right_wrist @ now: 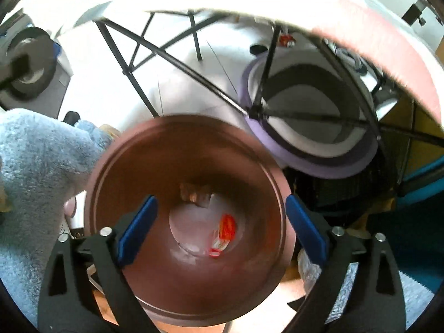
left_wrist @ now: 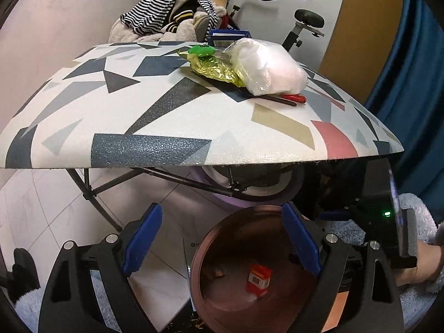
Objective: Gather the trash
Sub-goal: 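Lower both tools over the brown bin and open them to drop the items, then grasp the gold foil wrapper with the left tool while the right tool grasps the white tissue bag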
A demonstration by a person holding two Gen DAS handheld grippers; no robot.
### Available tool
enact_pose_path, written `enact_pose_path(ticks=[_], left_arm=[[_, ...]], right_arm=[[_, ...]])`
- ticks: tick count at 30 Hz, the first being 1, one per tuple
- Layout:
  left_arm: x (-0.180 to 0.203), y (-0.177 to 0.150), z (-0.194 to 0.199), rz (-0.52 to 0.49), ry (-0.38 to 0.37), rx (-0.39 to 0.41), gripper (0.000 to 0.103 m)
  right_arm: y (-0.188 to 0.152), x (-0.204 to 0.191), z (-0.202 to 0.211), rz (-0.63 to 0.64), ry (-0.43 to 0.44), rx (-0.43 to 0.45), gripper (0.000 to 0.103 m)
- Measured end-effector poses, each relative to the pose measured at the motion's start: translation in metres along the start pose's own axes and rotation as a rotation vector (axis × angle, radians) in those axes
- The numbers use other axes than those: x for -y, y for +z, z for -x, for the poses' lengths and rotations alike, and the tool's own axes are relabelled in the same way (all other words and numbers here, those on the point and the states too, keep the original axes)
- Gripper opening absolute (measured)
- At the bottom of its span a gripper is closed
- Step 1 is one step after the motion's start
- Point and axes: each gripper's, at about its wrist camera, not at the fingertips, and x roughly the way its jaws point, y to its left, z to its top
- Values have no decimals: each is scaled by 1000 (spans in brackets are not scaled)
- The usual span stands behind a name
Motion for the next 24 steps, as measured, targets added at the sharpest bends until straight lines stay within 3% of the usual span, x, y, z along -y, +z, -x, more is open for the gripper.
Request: enact_pose_path(ticks=[11, 24], left_arm=[[-16, 5, 7, 87, 9, 35, 86], [-24, 8, 9, 124, 16, 55, 86]], right_arm=[[12, -5, 55, 28, -36, 241, 96], [18, 9, 82, -39, -67, 365, 96]])
